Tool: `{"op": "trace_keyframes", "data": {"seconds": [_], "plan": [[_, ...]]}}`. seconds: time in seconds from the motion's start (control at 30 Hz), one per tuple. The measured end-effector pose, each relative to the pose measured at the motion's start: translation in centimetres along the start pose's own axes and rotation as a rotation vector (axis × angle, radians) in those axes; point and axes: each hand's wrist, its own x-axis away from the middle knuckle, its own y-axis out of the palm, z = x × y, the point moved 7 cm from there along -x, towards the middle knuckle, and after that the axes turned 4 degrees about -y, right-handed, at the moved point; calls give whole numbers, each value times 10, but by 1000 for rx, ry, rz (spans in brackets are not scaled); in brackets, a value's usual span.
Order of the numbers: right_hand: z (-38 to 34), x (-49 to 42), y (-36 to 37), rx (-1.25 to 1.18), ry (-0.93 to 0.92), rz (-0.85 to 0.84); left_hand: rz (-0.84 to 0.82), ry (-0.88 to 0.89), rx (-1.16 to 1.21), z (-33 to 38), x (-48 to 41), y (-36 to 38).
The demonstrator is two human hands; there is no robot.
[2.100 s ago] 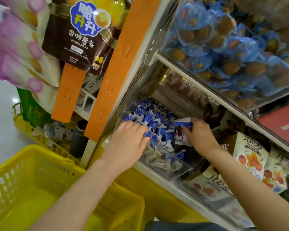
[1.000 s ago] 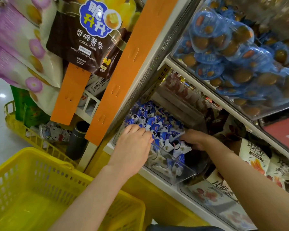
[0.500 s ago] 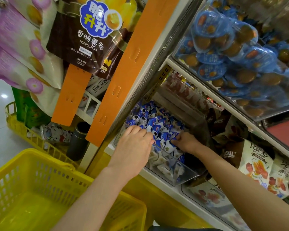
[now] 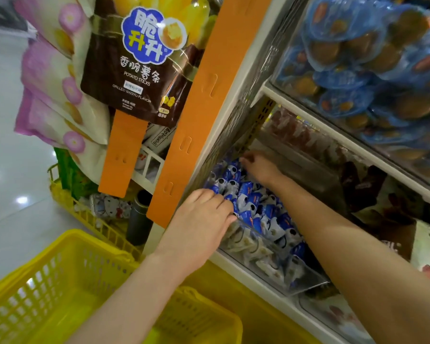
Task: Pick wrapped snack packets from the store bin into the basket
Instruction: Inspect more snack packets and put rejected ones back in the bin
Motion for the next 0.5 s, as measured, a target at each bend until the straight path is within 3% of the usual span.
{"op": "trace_keyframes", "data": {"seconds": [0.17, 0.5], "plan": [[14, -33, 20, 34, 89, -105, 17, 10, 20, -2, -3, 3], [19, -27, -4, -110, 62, 246, -33, 12, 0, 0, -4, 4]]}}
